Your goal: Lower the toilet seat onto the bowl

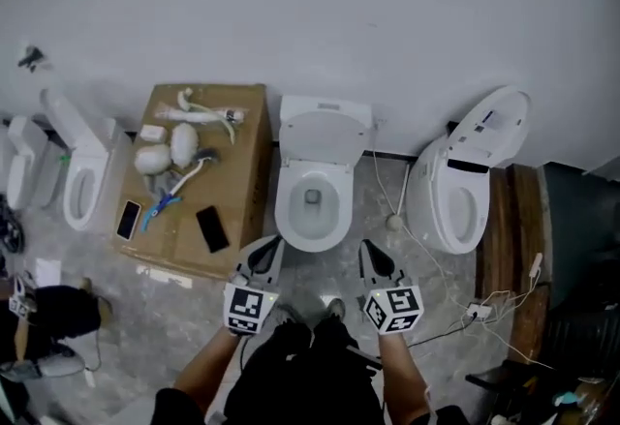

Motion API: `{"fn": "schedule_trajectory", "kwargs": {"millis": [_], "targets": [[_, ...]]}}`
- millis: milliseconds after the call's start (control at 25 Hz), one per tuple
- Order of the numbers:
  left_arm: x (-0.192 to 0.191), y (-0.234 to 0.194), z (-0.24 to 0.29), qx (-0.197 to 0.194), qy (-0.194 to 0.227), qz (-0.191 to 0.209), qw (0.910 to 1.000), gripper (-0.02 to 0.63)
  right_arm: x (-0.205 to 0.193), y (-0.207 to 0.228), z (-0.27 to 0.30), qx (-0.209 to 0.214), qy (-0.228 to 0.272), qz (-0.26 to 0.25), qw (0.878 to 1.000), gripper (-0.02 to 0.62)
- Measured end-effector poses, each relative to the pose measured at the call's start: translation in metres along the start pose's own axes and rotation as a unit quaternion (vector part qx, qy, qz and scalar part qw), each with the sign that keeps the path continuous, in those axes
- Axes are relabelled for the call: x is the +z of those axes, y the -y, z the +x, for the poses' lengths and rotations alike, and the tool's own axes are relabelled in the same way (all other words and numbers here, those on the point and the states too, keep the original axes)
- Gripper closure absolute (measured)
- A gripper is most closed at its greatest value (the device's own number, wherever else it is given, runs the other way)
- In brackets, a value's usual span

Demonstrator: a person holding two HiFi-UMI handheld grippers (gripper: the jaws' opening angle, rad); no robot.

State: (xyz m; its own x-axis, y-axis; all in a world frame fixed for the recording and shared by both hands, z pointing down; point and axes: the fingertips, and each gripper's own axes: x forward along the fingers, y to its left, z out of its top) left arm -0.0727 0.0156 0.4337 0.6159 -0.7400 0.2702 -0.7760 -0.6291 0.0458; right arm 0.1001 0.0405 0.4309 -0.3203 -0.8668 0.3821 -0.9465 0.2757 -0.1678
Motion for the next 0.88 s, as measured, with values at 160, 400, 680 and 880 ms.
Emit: {"fn": "schedule_trajectory", "kwargs": {"millis": [160, 400, 680, 880], "targets": [[0.088, 0.020, -0.050, 0.020, 0.091, -0.025, 0.9954, 0.583, 0.070, -0.013, -0.058, 0.008, 0.065, -0.018, 0.998, 0.574], [0.123, 0.048, -0.106, 0.095, 0.155, -0.014, 0.9832, 0.583, 0.090, -0.025, -0.123, -0.012, 0.118, -0.029, 0.993, 0.574], [0.114, 0.078, -0.121, 0.123, 0.144, 0.004, 0.9819, 0.583, 0.073, -0.026, -0.147, -0.003, 0.113, -0.036, 0.993, 0.574], [0.110, 0.087, -0.119, 0.137, 0.139, -0.009, 0.9806, 0.583, 0.067, -0.023, -0.150, 0.006, 0.110, -0.037, 0.993, 0.574]]}}
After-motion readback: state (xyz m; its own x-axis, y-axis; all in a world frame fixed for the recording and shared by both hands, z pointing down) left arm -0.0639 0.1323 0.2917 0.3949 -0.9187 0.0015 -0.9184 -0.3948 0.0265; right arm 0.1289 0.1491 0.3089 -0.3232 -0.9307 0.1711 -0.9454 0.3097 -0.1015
